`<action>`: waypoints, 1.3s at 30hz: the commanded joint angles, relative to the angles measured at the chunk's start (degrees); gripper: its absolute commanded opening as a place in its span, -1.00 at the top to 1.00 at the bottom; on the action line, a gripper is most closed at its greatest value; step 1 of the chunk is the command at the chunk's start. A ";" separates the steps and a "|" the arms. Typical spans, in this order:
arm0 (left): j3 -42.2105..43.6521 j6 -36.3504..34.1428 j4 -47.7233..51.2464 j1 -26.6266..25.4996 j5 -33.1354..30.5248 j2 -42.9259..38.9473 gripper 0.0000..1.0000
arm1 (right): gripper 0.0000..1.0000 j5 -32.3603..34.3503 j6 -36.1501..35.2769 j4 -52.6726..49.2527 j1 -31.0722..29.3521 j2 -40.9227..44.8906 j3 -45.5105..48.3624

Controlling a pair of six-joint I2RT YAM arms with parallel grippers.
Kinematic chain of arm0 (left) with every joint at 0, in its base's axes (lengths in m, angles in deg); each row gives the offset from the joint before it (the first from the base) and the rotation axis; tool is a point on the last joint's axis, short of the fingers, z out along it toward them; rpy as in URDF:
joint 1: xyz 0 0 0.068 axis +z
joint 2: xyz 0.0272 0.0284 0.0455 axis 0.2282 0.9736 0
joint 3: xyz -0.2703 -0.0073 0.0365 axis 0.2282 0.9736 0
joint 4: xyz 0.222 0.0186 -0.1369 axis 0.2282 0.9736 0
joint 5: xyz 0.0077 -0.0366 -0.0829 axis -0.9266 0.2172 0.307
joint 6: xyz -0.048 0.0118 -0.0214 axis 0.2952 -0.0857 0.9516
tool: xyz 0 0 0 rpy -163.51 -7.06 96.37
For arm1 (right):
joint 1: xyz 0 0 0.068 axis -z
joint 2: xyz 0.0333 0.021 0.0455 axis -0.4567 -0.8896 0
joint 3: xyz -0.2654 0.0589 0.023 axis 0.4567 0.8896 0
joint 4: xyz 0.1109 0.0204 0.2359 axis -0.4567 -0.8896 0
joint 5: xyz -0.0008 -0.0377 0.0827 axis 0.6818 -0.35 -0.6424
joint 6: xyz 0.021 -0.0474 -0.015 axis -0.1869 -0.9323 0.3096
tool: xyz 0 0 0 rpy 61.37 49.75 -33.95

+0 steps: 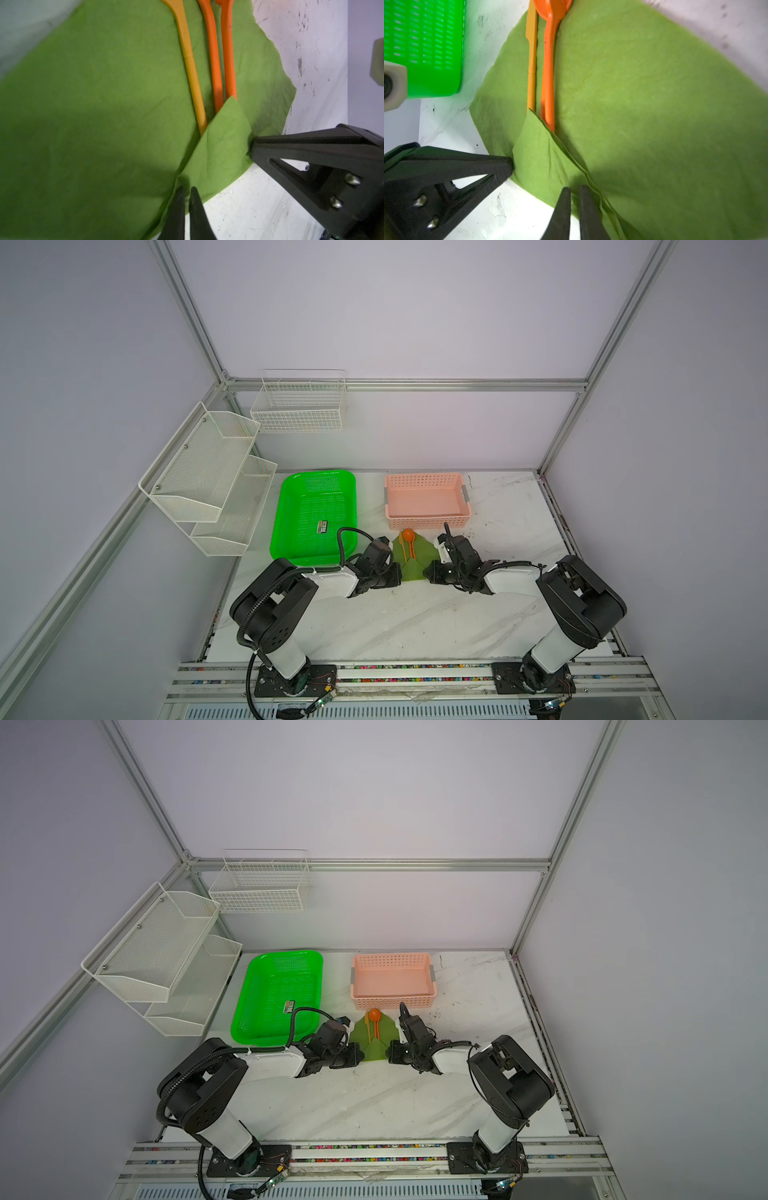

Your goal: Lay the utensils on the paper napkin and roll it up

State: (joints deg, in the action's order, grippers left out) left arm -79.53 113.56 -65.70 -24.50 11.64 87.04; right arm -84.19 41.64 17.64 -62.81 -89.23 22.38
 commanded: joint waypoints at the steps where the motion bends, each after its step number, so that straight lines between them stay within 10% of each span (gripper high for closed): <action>1: 4.26 0.93 2.51 1.06 -0.34 -0.91 0.81 | 0.71 1.01 -0.35 -5.74 -0.13 -1.58 0.63; 13: 8.78 0.57 4.86 6.84 -1.41 -8.04 0.81 | 0.71 1.23 -0.09 -5.39 -0.13 -1.35 1.31; 24: -9.88 -4.54 14.73 -2.52 -9.65 -13.38 0.78 | 0.71 1.24 0.17 -5.83 -0.13 -1.04 0.52; 39: -14.53 -3.77 2.40 -3.90 1.08 2.70 0.79 | 0.71 0.82 0.09 -6.23 -0.13 -1.30 -0.62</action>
State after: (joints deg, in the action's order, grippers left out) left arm -91.46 110.15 -57.98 -28.21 10.18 90.38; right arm -84.15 41.67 16.57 -62.81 -89.23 21.83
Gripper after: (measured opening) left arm 0.106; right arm 0.147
